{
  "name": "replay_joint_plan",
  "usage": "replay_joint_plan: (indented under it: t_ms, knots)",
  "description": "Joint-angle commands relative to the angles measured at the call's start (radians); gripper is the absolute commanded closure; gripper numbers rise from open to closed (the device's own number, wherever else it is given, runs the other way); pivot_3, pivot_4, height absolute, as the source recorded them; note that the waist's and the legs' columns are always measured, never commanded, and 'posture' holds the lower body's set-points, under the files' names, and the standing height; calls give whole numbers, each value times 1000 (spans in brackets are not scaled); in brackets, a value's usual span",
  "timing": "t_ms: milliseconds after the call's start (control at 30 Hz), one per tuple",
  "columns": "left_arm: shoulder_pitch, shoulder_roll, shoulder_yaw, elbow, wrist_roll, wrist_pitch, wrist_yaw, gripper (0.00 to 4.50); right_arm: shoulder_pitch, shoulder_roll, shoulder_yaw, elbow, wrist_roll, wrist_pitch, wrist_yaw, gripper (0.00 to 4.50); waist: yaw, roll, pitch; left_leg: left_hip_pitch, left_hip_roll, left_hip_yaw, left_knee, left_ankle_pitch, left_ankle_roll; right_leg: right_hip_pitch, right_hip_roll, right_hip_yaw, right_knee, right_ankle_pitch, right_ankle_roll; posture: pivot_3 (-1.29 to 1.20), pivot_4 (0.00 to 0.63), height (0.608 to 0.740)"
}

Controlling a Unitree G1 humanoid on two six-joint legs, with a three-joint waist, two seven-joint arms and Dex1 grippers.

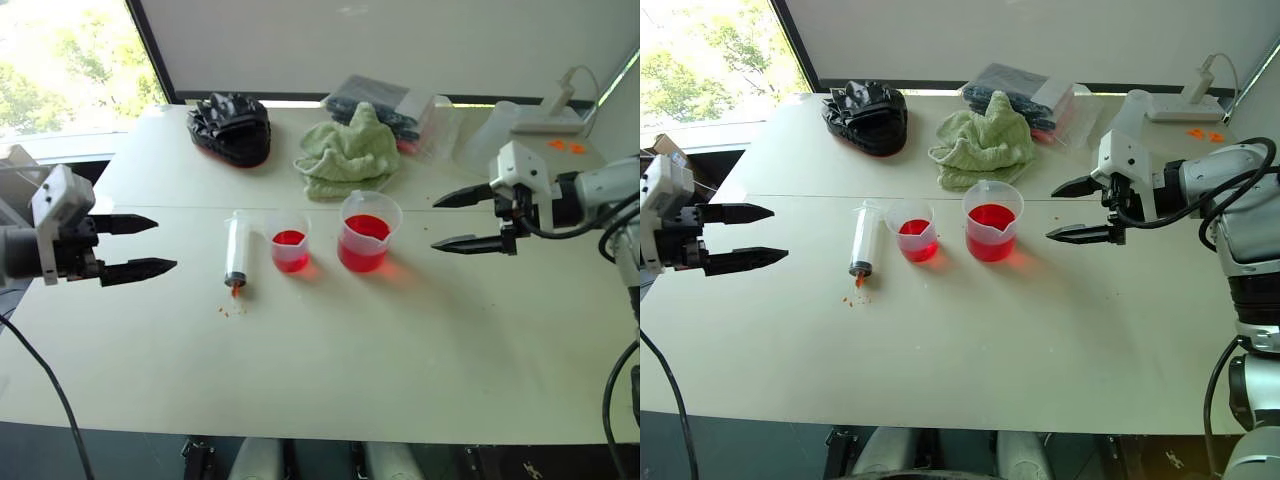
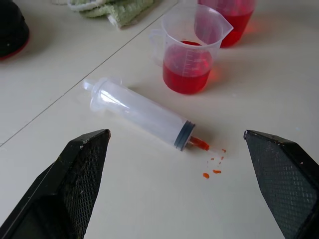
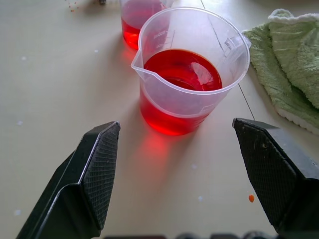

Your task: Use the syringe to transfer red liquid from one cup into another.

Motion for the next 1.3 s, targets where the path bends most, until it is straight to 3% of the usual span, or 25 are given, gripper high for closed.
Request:
replay_joint_plan:
  t_ms: [33, 133, 300, 433, 533, 767, 1200, 1300]
  knots:
    - [-30, 6, 0, -10, -3, 16, 12, 12, -15, -8, -42, -9, 9, -17, -9, 699, 0, 0, 0, 0, 0, 0, 0, 0, 0, 0, 0, 0, 0, 0, 0, 0, 150, 711]
    - [-81, 20, -57, -11, 17, 92, 63, 12, -19, 1, -45, -1, 8, -20, -28, 699, 0, 0, 0, 0, 0, 0, 0, 0, 0, 0, 0, 0, 0, 0, 0, 0, 150, 711]
    - [-324, -43, -196, 23, -17, 373, 185, 12, -14, 11, -48, -5, 10, -24, -51, 699, 4, 0, 0, 0, 0, 0, 1, 0, 0, 0, 0, 0, 1, 0, 0, 0, 150, 711]
    - [-708, -192, -413, 171, 50, 789, 344, 12, 19, 10, -62, -31, 17, -23, -74, 699, 15, -1, 0, -2, -1, -1, 4, 1, -2, 1, 0, 0, 2, 0, 0, 0, 150, 711]
    - [-835, -254, -528, 267, 100, 908, 404, 12, 19, 17, -62, -44, 19, -13, -83, 699, 1, -1, 0, -3, -1, -1, 7, 0, 0, 1, 0, 0, 2, 0, 0, 0, 150, 711]
    - [-919, -350, -636, 440, 165, 967, 533, 12, 26, 15, -68, -76, 28, 11, -104, 699, -25, -1, 0, -3, -1, -1, 9, 0, 0, -3, 1, 1, 12, 0, 1, 0, 150, 711]
    - [-934, -508, -572, 580, 123, 967, 732, 12, 45, -17, -89, -136, 51, 76, -129, 699, 3, -1, 0, -5, -1, -1, 16, 0, 0, -4, 0, 1, 13, 0, 1, 0, 150, 711]
    - [-927, -562, -507, 606, 138, 967, 833, 12, 46, -21, -86, -145, 50, 95, -141, 699, 5, -1, 0, -6, -2, -1, 16, 0, 0, -4, -1, 1, 14, 0, 1, 0, 150, 711]
